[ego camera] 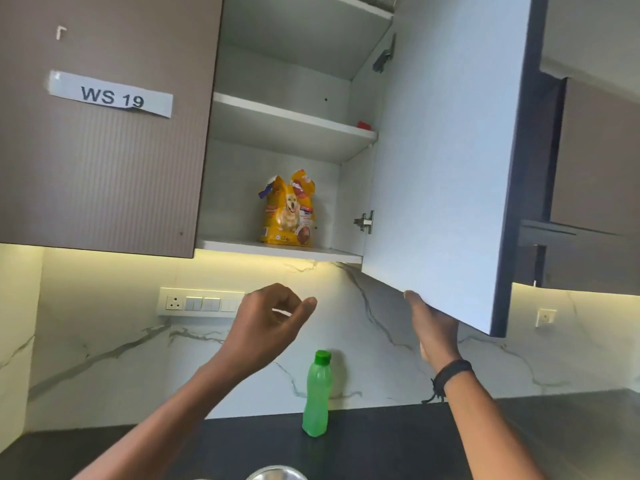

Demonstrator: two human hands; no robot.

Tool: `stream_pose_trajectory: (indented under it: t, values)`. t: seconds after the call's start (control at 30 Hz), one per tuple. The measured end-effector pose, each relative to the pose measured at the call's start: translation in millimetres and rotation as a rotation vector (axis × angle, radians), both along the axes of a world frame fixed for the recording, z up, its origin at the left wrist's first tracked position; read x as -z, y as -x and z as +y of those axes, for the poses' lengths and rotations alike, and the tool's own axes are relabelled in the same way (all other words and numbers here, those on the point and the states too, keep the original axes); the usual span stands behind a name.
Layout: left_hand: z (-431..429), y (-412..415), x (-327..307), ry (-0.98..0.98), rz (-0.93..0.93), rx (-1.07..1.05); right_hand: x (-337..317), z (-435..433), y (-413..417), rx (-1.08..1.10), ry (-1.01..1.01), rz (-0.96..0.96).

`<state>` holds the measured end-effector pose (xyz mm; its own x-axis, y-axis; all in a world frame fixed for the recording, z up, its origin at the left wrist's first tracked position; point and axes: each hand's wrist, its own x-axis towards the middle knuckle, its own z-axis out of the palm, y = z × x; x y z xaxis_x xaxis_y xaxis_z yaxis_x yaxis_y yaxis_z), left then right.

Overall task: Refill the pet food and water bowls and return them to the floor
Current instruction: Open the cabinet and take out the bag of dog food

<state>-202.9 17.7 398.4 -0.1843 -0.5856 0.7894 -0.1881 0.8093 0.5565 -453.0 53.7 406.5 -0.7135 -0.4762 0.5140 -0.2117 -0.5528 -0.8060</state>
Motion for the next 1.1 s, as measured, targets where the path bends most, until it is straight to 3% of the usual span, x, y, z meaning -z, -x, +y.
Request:
stream_pose_trajectory:
  t: [0.1,0.2,0.37,0.67,0.83,1.0,1.1]
  values:
    - [-14,7,3,-0.025,-0.024,-0.005,5,-7,5,0.122,0.099,-0.052]
    - [-35,12,2,-0.026,-0.032,-0.016,15,-29,4,0.234,0.066,-0.062]
    - [-88,5,-17,0.021,0.020,-0.065,15,-85,-13,0.093,0.039,-0.151]
    - [-237,-27,-87,0.259,0.179,-0.250,-62,-212,-63,0.051,0.012,0.124]
    - [-313,-26,-123,0.370,-0.090,-0.427,-112,-285,-83,0.033,0.018,0.189]
    - [-361,-16,-114,-0.122,-0.498,-0.417,-139,-363,-94,0.019,-0.087,0.259]
    - [-370,-15,-114,-0.167,-0.556,-0.419,-156,-412,-101,0.049,-0.203,0.287]
